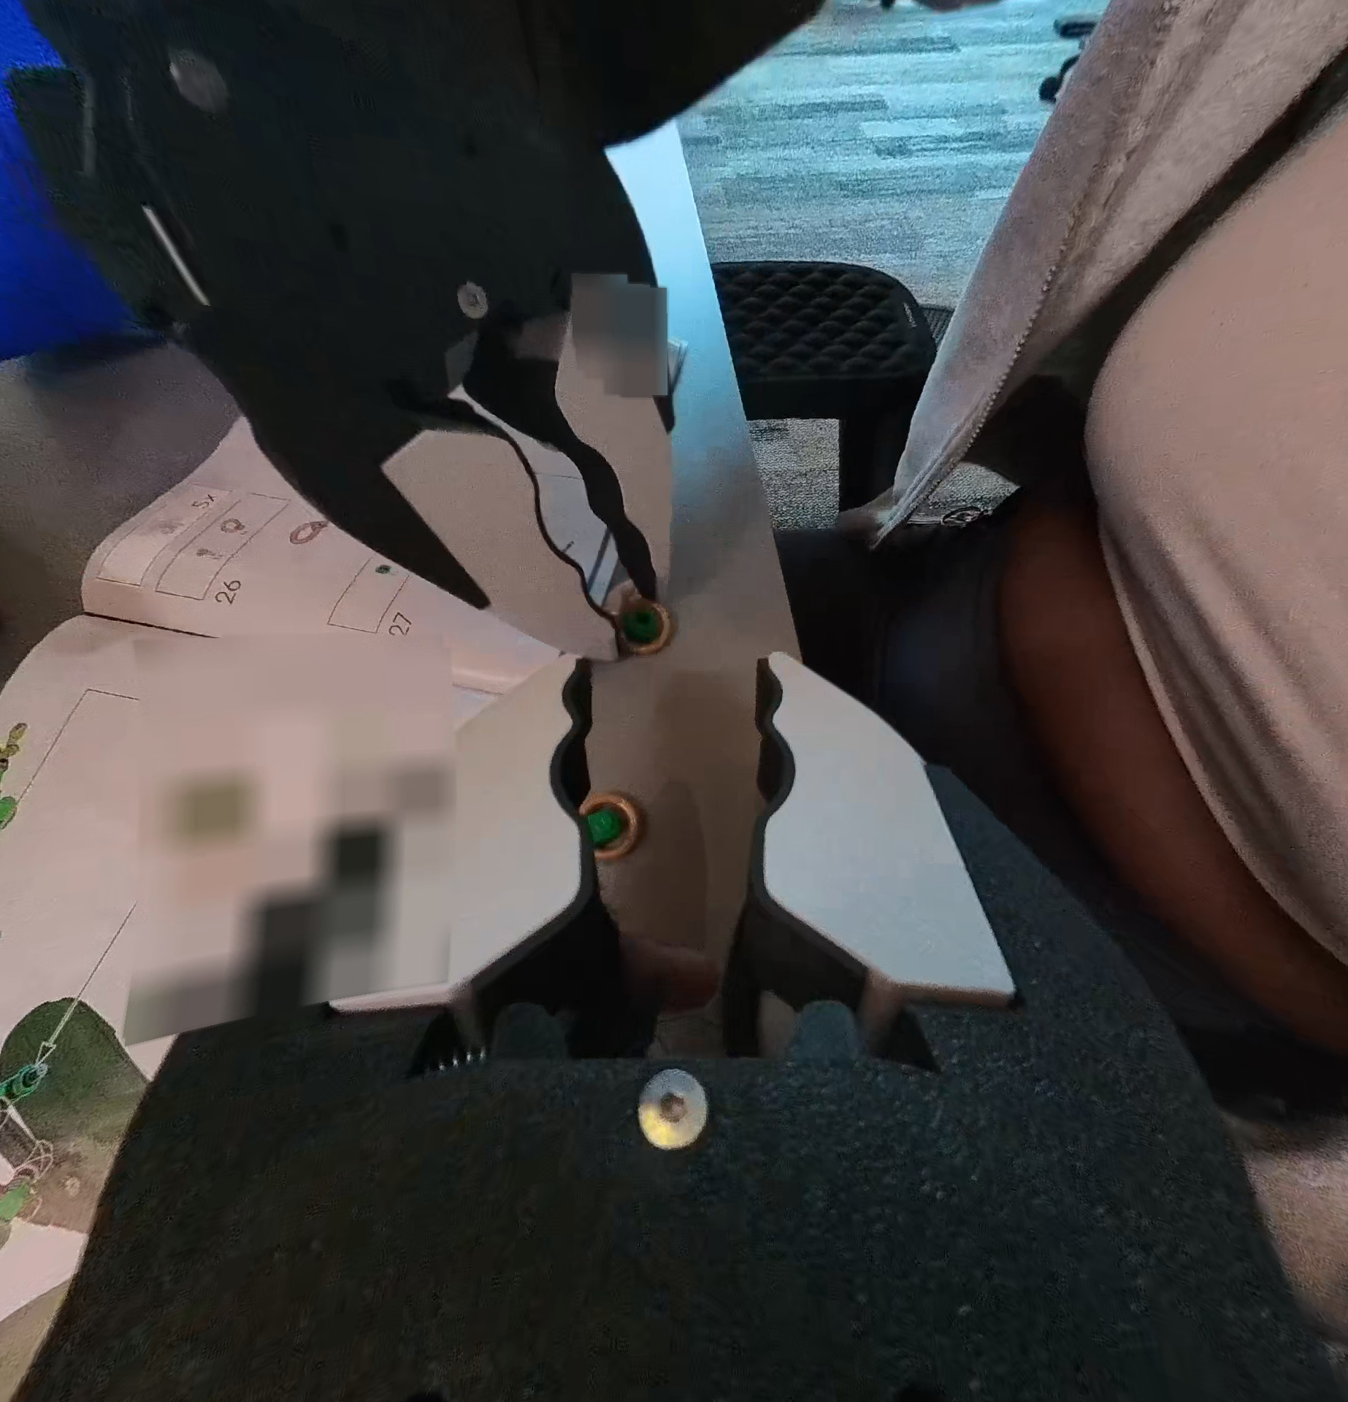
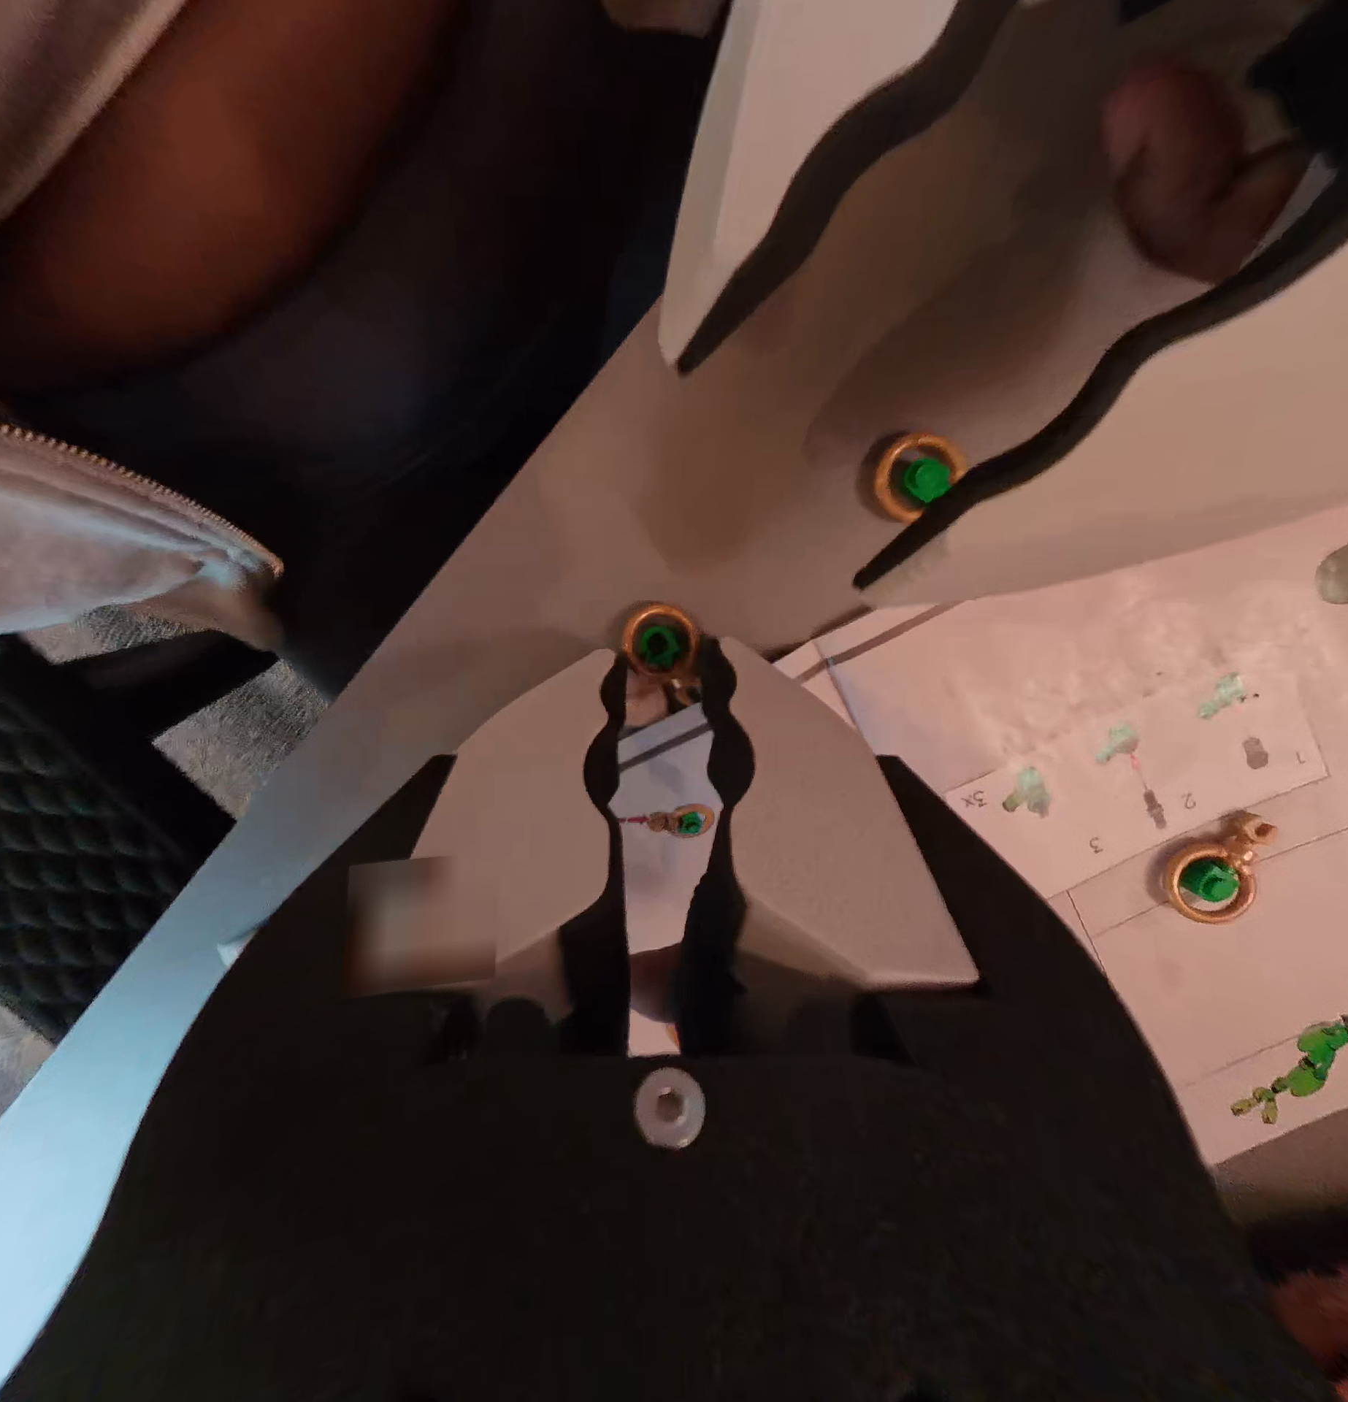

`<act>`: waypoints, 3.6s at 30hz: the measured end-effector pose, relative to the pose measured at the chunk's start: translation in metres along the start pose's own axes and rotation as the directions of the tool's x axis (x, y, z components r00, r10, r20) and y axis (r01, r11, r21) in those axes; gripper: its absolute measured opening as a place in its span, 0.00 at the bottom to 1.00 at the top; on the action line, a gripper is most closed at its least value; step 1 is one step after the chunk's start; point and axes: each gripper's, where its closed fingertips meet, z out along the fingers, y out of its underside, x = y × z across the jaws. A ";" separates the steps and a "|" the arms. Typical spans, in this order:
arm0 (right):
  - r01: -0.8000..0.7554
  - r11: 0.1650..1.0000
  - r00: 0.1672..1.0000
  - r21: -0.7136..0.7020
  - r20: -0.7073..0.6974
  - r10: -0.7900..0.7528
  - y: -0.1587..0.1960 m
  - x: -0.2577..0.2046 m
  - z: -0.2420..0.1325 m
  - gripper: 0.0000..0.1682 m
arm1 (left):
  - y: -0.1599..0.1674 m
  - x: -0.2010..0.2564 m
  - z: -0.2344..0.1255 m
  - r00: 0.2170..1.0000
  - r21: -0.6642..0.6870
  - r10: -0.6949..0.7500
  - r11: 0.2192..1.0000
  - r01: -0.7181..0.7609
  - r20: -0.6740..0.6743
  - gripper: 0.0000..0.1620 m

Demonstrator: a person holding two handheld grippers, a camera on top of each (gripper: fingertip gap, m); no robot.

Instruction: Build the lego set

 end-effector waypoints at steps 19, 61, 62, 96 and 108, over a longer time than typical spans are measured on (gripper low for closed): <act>-0.249 0.934 0.323 0.258 -0.887 0.331 -0.006 0.035 -0.102 0.10 | -0.048 -0.063 -0.020 0.835 0.472 -0.533 0.776 0.418 0.136 0.18; -0.037 0.776 0.681 0.629 -0.553 0.481 -0.056 0.006 -0.113 0.09 | -0.079 -0.019 -0.028 0.848 0.512 -0.458 0.678 0.528 -0.268 0.04; -0.025 0.789 0.676 0.614 -0.571 0.466 -0.056 0.004 -0.113 0.09 | -0.079 -0.019 -0.028 0.837 0.508 -0.467 0.668 0.544 -0.283 0.04; -0.087 0.844 0.647 0.529 -0.615 0.451 -0.025 -0.014 -0.092 0.14 | -0.075 -0.026 -0.036 0.771 0.500 -0.543 0.592 0.632 -0.332 0.04; -0.585 0.491 0.248 0.646 -0.434 0.866 0.009 -0.025 -0.008 0.06 | -0.053 -0.043 -0.035 0.762 0.503 -0.607 0.598 0.624 -0.224 0.04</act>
